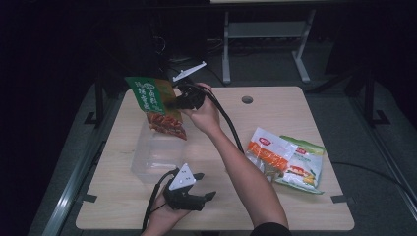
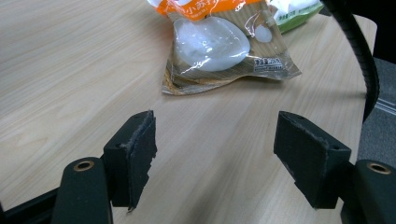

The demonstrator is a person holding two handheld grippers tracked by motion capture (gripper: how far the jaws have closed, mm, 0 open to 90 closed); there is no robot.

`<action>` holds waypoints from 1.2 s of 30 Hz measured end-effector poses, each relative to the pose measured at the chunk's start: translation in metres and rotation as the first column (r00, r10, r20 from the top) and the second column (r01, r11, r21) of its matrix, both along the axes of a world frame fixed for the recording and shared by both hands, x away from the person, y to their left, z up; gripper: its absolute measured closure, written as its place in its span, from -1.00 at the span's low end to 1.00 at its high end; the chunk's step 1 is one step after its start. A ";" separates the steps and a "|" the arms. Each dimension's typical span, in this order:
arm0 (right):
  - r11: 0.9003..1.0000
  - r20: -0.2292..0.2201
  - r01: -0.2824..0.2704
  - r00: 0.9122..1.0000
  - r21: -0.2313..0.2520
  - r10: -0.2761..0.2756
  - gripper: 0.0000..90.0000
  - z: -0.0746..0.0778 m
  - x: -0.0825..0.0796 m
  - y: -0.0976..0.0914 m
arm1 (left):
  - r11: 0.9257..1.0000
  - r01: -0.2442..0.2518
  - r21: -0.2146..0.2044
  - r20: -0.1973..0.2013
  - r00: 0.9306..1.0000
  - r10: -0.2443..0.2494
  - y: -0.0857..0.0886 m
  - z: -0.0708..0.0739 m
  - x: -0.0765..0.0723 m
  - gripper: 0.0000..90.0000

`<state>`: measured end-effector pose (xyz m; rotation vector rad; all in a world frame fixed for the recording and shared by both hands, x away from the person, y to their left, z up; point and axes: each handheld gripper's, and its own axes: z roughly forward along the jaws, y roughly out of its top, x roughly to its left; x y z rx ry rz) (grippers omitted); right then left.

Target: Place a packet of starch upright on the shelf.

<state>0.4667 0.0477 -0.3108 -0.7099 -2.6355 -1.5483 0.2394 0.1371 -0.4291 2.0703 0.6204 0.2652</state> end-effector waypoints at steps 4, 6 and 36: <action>1.000 -0.005 0.010 1.000 0.010 -0.010 1.00 -0.011 0.002 0.000 | 1.000 0.001 -0.001 0.003 1.000 -0.001 -0.001 0.000 -0.001 -0.35; 1.000 -0.016 0.016 1.000 0.024 -0.015 1.00 -0.016 0.003 0.000 | 1.000 0.003 0.001 0.005 1.000 -0.003 -0.001 0.000 0.000 -0.35; 1.000 -0.061 -0.005 0.998 0.012 0.006 0.98 -0.049 0.006 -0.001 | 1.000 0.004 0.008 0.005 1.000 -0.004 -0.001 0.000 0.001 -0.35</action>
